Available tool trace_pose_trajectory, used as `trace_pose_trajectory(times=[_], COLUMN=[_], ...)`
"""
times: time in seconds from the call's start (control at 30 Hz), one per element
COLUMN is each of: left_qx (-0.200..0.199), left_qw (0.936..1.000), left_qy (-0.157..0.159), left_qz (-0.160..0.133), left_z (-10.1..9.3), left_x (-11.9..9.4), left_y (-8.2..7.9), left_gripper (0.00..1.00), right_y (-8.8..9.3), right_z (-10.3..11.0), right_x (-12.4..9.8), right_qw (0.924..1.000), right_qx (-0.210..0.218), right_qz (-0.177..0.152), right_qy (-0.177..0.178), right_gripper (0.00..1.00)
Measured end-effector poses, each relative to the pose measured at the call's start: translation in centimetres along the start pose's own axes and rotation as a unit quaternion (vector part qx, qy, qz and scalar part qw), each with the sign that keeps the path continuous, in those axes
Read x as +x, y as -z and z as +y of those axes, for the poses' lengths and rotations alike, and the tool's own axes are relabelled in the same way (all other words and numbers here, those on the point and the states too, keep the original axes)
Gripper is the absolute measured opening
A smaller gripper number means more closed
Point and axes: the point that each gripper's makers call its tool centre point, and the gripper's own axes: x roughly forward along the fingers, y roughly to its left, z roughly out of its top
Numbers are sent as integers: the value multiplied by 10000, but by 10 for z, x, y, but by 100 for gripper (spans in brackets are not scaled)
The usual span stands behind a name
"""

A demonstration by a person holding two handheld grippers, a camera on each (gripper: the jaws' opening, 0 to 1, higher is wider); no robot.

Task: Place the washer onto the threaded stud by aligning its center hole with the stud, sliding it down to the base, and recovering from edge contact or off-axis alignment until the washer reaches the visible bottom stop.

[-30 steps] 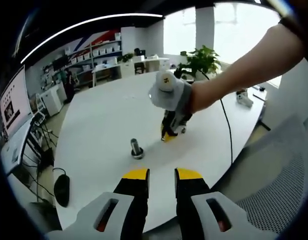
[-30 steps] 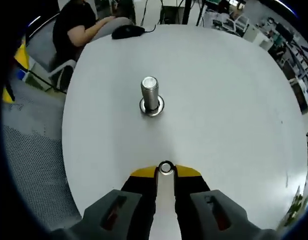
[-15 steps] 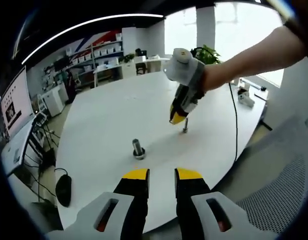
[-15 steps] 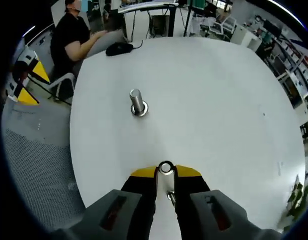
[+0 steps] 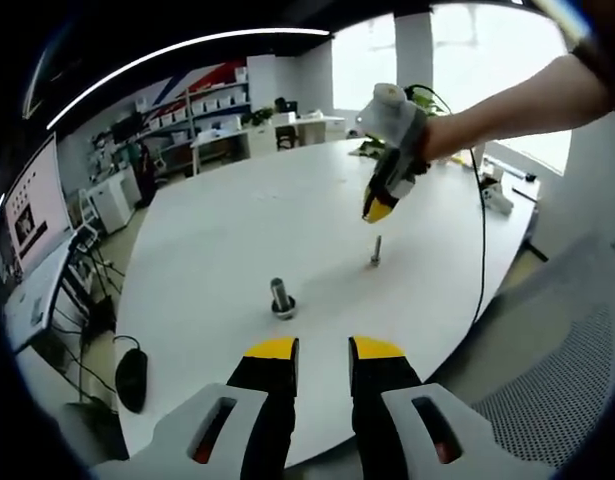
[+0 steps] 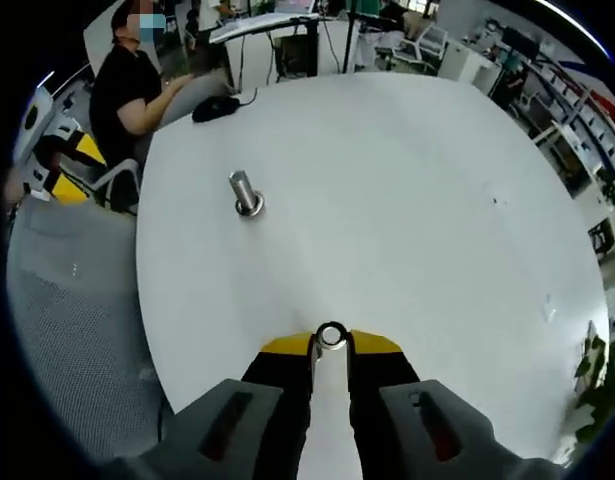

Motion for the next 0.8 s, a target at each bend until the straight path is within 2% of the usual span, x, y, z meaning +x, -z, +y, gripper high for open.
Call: trace_pose_trajectory(times=[0.33,0.8], left_qx=[5,-10], left_qw=[10000,10000], left_qy=[-41,-51], left_qz=[49,59], left_z=[2,2], left_x=[1,1], left_y=[2,3], left_gripper=[18,18], right_y=[20,28], right_z=[12,16], right_x=[8,19], right_qw=[9992,9983], right_qx=[-175,-328], right_qz=[275,409], right_qy=[-221,-253], right_gripper=[14,15])
